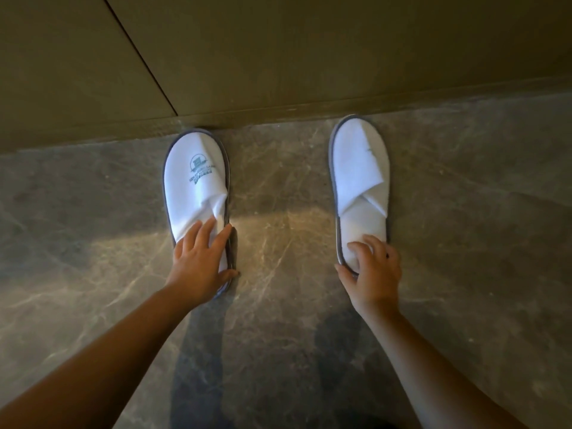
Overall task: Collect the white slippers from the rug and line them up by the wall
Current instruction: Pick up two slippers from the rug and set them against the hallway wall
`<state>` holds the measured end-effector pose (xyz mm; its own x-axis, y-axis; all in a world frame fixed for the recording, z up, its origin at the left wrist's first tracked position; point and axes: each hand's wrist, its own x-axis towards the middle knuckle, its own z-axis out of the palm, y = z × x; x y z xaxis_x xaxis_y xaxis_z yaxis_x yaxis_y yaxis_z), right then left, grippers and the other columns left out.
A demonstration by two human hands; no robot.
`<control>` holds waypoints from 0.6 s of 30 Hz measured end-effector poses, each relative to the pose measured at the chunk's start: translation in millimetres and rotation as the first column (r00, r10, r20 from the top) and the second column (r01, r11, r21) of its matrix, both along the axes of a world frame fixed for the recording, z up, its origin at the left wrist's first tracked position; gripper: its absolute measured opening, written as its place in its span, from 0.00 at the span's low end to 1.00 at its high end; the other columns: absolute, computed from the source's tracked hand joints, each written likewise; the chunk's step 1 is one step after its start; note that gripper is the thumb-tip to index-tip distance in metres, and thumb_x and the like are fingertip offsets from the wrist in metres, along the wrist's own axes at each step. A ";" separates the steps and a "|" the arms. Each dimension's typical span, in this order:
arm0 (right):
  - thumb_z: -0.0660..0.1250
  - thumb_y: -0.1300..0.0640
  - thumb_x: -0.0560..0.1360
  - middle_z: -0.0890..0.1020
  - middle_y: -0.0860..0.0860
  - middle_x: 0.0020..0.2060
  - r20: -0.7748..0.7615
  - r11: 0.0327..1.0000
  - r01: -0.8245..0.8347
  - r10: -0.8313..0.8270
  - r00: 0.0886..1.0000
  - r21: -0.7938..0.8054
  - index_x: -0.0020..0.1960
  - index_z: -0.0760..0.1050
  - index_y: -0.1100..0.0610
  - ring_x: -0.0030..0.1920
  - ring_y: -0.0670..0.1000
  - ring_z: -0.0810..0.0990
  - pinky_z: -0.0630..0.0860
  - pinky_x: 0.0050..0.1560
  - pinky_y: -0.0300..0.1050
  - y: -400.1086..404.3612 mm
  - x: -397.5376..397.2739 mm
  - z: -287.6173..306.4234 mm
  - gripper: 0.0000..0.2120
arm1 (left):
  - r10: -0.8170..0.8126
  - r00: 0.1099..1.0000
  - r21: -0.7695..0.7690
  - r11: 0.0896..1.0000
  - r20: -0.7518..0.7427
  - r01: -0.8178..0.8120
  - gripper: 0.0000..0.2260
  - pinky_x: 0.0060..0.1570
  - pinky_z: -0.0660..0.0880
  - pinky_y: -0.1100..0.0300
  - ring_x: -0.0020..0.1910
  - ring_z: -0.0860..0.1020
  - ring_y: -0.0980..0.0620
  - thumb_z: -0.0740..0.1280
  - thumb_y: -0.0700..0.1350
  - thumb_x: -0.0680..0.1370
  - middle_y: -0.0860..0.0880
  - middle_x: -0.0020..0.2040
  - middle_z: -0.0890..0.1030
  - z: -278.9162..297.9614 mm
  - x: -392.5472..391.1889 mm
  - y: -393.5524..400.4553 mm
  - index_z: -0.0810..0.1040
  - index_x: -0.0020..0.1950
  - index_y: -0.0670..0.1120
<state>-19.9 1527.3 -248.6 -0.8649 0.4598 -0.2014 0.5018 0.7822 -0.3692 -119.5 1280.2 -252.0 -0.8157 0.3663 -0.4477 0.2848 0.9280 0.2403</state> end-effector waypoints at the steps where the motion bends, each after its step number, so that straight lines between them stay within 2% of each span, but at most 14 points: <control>1: 0.73 0.52 0.65 0.72 0.61 0.63 -0.031 0.999 0.037 -0.037 0.999 -0.007 0.59 0.71 0.59 0.63 0.63 0.67 0.71 0.59 0.62 0.0 -2.1 1.4 0.25 | -0.003 1.000 -0.001 1.000 -0.001 0.003 0.38 0.70 0.50 0.41 0.74 0.47 0.40 0.67 0.55 0.69 0.42 0.75 0.51 0.6 0.1 -0.1 0.51 0.72 0.50; 3: 0.75 0.51 0.63 0.67 0.64 0.65 -0.054 0.989 0.145 -0.147 0.988 -0.043 0.64 0.64 0.60 0.64 0.63 0.66 0.68 0.62 0.61 1.1 -12.0 4.0 0.35 | -0.009 1.000 -0.002 1.000 0.004 0.009 0.38 0.70 0.50 0.41 0.74 0.47 0.40 0.67 0.56 0.69 0.43 0.75 0.51 1.9 -0.7 0.3 0.51 0.72 0.50; 5: 0.74 0.49 0.63 0.63 0.64 0.68 0.026 0.979 0.190 -0.188 0.982 -0.076 0.68 0.58 0.59 0.66 0.63 0.63 0.66 0.64 0.61 3.3 -24.0 3.9 0.40 | -0.015 1.000 -0.003 1.000 0.010 0.015 0.37 0.70 0.50 0.41 0.74 0.47 0.40 0.67 0.56 0.69 0.43 0.75 0.51 3.1 -1.4 0.4 0.51 0.72 0.50; 7: 0.72 0.48 0.64 0.63 0.63 0.68 0.091 0.982 0.178 -0.171 0.981 -0.066 0.68 0.58 0.57 0.66 0.63 0.63 0.65 0.64 0.60 0.9 -31.0 2.5 0.39 | -0.015 1.000 0.004 1.000 0.011 0.015 0.37 0.70 0.50 0.40 0.74 0.47 0.40 0.66 0.57 0.69 0.43 0.75 0.51 4.1 -1.0 0.0 0.52 0.72 0.50; 10: 0.73 0.49 0.63 0.61 0.63 0.69 0.083 0.985 0.151 -0.144 0.986 -0.081 0.68 0.58 0.55 0.66 0.64 0.61 0.62 0.65 0.60 -18.2 -30.7 3.2 0.40 | 0.007 1.000 0.041 0.999 0.012 -0.007 0.36 0.71 0.50 0.42 0.74 0.47 0.41 0.67 0.56 0.69 0.43 0.76 0.51 5.7 0.5 -0.7 0.53 0.72 0.50; 14: 0.72 0.46 0.62 0.55 0.59 0.72 0.147 0.991 -0.009 0.029 0.989 -0.134 0.70 0.51 0.50 0.68 0.62 0.57 0.58 0.67 0.59 -63.3 -20.8 -3.0 0.44 | 0.007 1.000 0.050 0.999 0.008 -0.008 0.37 0.71 0.49 0.44 0.74 0.47 0.42 0.66 0.58 0.69 0.44 0.76 0.50 5.9 0.2 -4.4 0.53 0.72 0.50; 18: 0.71 0.43 0.63 0.57 0.58 0.71 0.118 0.990 0.050 -0.034 0.992 -0.133 0.70 0.51 0.50 0.68 0.60 0.57 0.59 0.67 0.59 -88.5 -28.7 -7.3 0.43 | 0.007 1.000 0.023 1.000 0.012 -0.008 0.36 0.71 0.47 0.43 0.74 0.45 0.42 0.64 0.59 0.70 0.46 0.76 0.49 6.6 0.1 -4.7 0.51 0.72 0.51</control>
<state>-48.6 1438.9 -255.9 -0.8128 0.4568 -0.3615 0.5785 0.7063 -0.4080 -119.4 1275.5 -245.4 -0.8130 0.3703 -0.4493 0.2747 0.9244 0.2647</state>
